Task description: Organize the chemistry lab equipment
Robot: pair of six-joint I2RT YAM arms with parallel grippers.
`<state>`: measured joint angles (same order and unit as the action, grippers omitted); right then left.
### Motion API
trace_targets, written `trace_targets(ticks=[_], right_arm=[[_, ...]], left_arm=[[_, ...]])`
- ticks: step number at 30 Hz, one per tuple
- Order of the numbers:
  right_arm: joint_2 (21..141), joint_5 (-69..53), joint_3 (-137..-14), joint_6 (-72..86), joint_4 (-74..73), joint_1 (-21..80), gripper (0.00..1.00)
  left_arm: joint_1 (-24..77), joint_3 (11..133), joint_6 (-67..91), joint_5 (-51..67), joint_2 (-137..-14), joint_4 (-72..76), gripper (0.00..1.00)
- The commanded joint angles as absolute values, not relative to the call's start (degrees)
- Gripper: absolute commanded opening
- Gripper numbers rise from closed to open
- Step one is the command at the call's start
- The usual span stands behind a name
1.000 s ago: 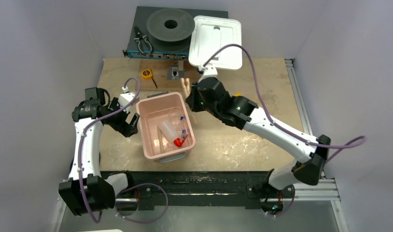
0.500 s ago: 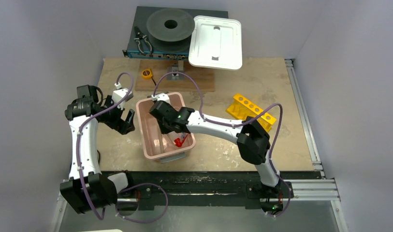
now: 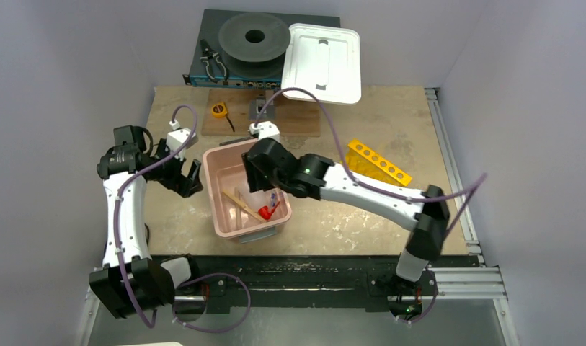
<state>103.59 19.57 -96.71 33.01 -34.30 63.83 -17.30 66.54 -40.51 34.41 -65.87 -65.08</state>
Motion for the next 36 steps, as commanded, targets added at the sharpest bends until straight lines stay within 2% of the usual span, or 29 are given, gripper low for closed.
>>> trace_targets(ticks=[1,6,7,9,16,25,29,36], right_arm=[[91.6,25.7,-87.1,38.3,-38.0,66.0,0.53],[84.8,26.1,-75.7,46.7,-40.4,70.7,0.57],[84.4,26.3,-74.4,48.2,-41.0,71.6,0.58],[84.5,27.4,-73.1,50.7,-42.6,73.3,0.58],[85.6,30.8,-69.8,55.4,-43.1,74.8,0.56],[79.6,30.7,-67.4,56.9,-39.8,74.8,0.54],[76.4,30.6,-64.9,56.3,-34.2,74.7,0.49],[81.1,34.3,-67.4,57.9,-35.4,74.7,0.48]], left_arm=[[-17.6,67.8,-39.1,38.7,-66.6,-60.9,0.93],[-17.2,67.1,-41.8,40.2,-67.1,-62.8,0.93],[-17.2,66.9,-42.4,40.4,-67.0,-63.2,0.96],[-17.2,66.1,-42.9,40.5,-66.5,-62.9,1.0],[-15.4,67.1,-42.1,40.7,-65.8,-62.1,1.0],[-12.1,68.7,-31.8,37.0,-69.7,-47.5,1.0],[-10.7,69.4,-28.8,36.0,-72.7,-38.9,1.0],[-8.1,70.4,-31.9,32.5,-78.3,-35.1,1.0]])
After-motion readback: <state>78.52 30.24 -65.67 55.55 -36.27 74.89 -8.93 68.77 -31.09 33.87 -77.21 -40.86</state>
